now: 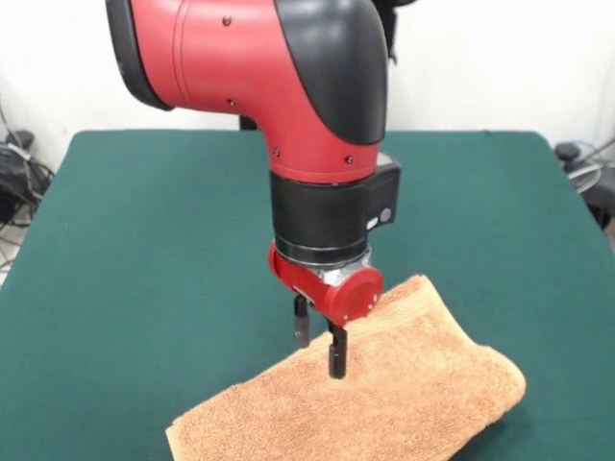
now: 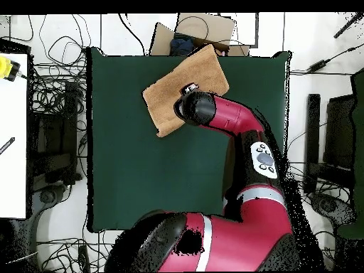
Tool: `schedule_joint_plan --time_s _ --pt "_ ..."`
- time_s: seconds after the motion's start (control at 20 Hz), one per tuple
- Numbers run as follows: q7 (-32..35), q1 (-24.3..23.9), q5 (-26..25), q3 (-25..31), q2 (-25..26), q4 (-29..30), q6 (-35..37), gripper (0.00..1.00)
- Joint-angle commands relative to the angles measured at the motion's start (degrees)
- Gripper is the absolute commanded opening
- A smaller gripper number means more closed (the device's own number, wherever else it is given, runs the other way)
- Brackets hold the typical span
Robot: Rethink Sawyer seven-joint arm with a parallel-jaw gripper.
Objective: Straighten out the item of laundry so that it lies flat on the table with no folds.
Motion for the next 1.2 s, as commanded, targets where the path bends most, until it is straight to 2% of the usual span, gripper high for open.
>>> schedule_joint_plan --time_s 0.05,0.25,0.35,0.4,0.6,1.2 --pt "-6.38 0.79 -4.92 3.2 4.25 0.81 6.49 1.0" --pt "-6.64 2.34 -6.8 1.03 7.99 -3.15 7.08 1.0" --pt "-6.39 3.74 -8.09 -0.87 11.29 -7.37 10.56 1.0" --pt "-5.52 5.35 -8.81 -3.1 14.44 -11.46 15.09 1.0" --pt "-7.19 5.38 -10.38 -3.46 19.01 -17.56 23.01 1.0" --pt "-9.92 2.28 -11.71 0.07 18.64 -15.78 25.37 1.0"
